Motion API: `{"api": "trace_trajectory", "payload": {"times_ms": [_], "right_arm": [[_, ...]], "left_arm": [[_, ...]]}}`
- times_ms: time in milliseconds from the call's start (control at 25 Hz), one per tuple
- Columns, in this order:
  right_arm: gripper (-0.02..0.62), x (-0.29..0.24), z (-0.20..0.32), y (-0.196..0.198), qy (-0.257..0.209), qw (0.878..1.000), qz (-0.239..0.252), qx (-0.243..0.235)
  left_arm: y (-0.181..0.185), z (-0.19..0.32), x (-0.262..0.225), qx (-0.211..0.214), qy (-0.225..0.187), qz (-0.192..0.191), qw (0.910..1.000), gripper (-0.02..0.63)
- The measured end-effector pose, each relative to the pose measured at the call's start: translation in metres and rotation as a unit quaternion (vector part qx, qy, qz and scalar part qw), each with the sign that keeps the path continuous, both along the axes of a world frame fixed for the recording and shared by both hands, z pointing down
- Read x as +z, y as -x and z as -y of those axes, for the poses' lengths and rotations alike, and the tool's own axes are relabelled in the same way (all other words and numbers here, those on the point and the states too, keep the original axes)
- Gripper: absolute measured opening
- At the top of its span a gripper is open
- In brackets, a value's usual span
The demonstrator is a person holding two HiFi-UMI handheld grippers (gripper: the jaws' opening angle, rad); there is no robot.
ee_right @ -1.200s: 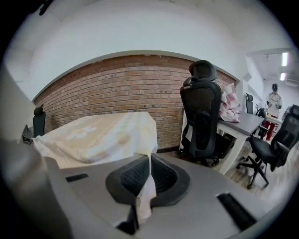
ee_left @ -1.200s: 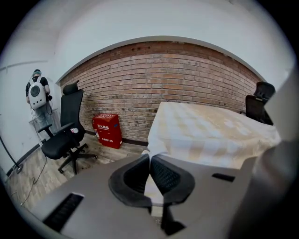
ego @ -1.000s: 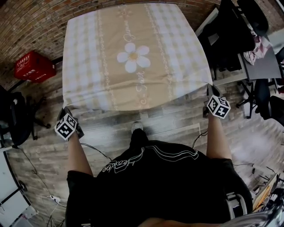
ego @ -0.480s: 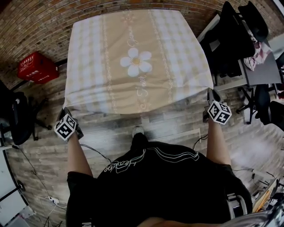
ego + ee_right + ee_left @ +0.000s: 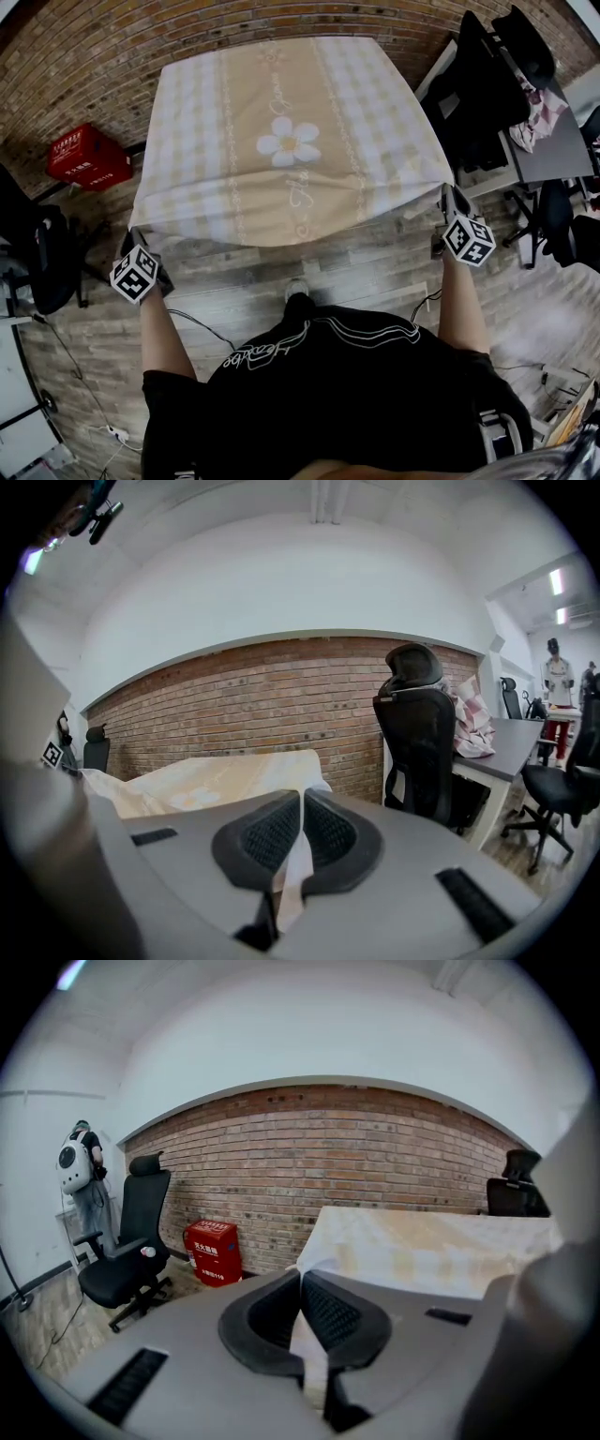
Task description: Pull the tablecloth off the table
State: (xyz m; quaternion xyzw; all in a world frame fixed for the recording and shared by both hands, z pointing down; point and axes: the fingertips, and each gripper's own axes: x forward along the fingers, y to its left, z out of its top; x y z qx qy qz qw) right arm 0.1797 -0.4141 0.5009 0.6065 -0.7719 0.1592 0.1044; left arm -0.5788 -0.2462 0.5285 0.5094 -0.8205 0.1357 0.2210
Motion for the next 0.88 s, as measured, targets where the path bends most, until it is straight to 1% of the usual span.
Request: {"api": "trace_trajectory", "payload": {"times_ms": [160,440,600,720,880], "right_arm": [[-0.003,-0.015,-0.004,0.003,-0.016,1.0,0.009,-0.004],[-0.003,-0.047,-0.007,0.001,-0.045,0.999,0.021,-0.015],[-0.003,-0.06,-0.013,-0.006,-0.059,0.998,0.034,-0.011],[-0.003,-0.069,-0.022,-0.013,-0.067,0.997,0.04,-0.01],[-0.003,-0.077,-0.037,-0.013,-0.073,0.996,0.046,-0.014]], "left_arm": [[-0.009,0.0,-0.029,0.015,-0.025,0.003,0.9996,0.006],[-0.032,-0.005,-0.073,0.038,-0.055,0.008,0.9977,0.006],[-0.044,-0.011,-0.097,0.05,-0.077,0.01,0.9957,0.006],[-0.055,-0.019,-0.111,0.055,-0.093,0.003,0.9942,0.006],[-0.071,-0.03,-0.122,0.069,-0.103,0.004,0.9923,0.006]]}}
